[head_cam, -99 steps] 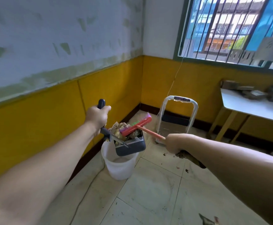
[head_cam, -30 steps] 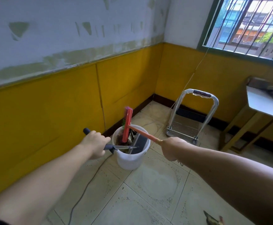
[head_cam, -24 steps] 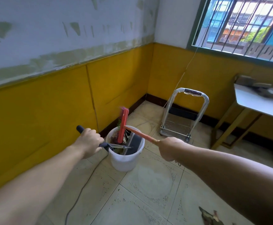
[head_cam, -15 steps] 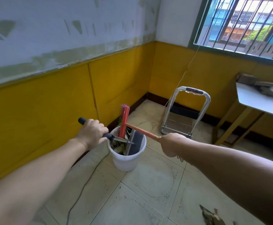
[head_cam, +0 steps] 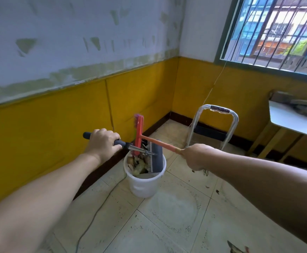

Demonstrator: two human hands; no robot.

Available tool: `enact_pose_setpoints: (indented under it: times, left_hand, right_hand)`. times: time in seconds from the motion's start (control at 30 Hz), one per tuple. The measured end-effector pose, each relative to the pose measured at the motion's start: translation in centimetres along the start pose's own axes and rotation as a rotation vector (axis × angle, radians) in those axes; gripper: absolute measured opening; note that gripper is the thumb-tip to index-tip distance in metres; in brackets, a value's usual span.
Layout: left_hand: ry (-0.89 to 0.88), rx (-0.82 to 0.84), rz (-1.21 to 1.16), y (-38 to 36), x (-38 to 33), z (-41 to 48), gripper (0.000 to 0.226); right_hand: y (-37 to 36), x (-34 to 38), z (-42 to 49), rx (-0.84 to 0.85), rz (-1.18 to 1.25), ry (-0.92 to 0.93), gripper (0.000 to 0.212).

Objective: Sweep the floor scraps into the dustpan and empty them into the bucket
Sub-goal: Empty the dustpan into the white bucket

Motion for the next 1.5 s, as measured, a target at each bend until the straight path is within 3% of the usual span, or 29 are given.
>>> enact_pose_setpoints:
  times: [0.43, 0.7, 0.93, 1.5]
  left_hand:
    - [0.231, -0.068, -0.016, 3.9, -5.0, -1.5, 0.022]
    - [0.261, -0.080, -0.028, 4.0, -7.0, -2.8, 0.022]
    - [0.549, -0.048, -0.155, 3.5, -4.3, -4.5, 0.026]
    - [0.461, -0.124, -0.145, 3.0, -2.8, -3.6, 0.022]
  right_hand:
    - [-1.4, -5.1, -4.4, -0.068, 0.048, 0.084, 0.045]
    - [-1.7, -6.5, -5.5, -0.091, 0.079, 0.056, 0.040]
    - [-1.1, -5.0, -5.8, -0.100, 0.070, 0.029, 0.035]
    - [-0.1, -3.3, -5.6, -0.080, 0.022, -0.027, 0.042]
Point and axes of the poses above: each hand's wrist, its own z-axis towards the middle knuckle, its own y-axis out of the back of the hand, x = y × z, the point moved 3 cm from there along z, towards the middle knuckle, and after that the axes turned 10 degrees about z, right-handed, at the moved point
